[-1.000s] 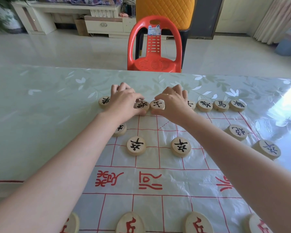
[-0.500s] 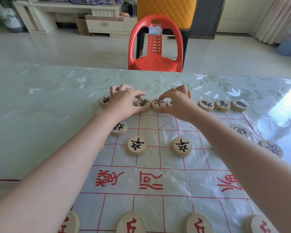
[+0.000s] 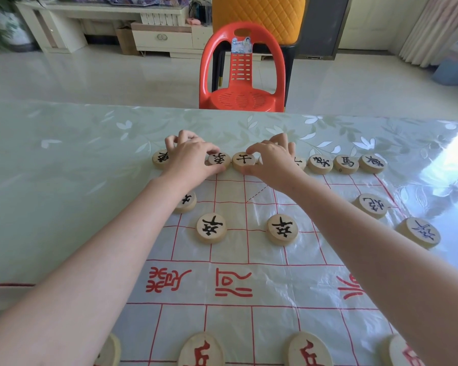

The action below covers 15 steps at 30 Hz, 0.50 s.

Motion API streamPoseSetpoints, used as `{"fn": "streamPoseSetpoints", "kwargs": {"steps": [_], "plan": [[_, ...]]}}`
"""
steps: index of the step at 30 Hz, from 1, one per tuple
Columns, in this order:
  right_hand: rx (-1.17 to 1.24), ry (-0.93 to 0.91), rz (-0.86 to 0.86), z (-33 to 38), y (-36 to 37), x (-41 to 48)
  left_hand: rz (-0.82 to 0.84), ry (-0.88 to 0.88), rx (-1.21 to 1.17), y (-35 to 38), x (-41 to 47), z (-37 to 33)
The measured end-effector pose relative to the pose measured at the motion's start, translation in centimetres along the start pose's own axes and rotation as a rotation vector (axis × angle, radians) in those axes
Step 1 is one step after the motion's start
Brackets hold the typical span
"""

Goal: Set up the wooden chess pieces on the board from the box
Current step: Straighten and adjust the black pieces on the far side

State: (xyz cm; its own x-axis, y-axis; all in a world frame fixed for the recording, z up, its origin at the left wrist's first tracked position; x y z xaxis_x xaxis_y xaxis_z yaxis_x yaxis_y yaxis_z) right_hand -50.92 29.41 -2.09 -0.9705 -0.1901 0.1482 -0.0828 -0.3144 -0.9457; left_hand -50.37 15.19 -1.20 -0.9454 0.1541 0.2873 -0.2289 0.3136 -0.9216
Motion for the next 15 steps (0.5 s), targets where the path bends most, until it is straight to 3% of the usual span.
{"fn": "streamPoseSetpoints", "kwargs": {"steps": [8, 15], "plan": [[0.011, 0.008, 0.017, -0.2, 0.2, -0.4, 0.029, -0.018, 0.011, 0.2, -0.4, 0.1], [0.327, 0.154, -0.063, -7.7, -4.3, -1.6, -0.007, -0.004, -0.065, -0.6, -0.6, -0.8]]}}
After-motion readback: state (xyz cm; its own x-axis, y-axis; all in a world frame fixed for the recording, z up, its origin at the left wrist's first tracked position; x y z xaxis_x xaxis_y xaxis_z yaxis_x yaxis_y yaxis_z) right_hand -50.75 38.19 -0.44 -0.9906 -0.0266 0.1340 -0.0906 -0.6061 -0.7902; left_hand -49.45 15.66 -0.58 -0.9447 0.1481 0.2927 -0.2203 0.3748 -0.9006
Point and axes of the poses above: each hand's wrist, its own x-axis towards the middle knuckle, its own y-axis out of the palm, z = x × y, the point moved 10 cm from there along x, towards the middle knuckle
